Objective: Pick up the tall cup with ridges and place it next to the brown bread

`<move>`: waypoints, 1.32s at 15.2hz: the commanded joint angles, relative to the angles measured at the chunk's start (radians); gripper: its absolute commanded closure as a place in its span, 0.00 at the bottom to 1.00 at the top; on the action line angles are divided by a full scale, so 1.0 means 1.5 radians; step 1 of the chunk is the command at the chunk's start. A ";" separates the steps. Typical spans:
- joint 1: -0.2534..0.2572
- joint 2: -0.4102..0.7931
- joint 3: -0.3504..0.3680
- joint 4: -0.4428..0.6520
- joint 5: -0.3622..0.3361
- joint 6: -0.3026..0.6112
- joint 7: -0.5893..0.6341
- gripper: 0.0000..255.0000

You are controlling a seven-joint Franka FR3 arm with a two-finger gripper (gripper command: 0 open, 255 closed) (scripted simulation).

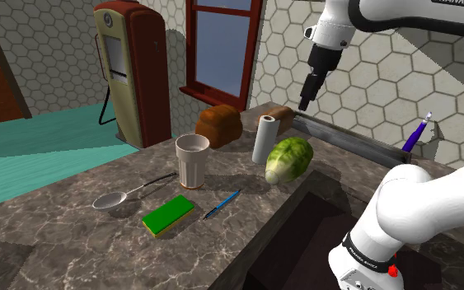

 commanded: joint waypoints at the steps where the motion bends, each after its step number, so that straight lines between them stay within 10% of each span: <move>1: 0.000 0.000 0.000 0.000 0.000 0.000 0.000 0.00; 20: 0.051 0.400 0.071 0.137 0.088 0.247 0.090 0.00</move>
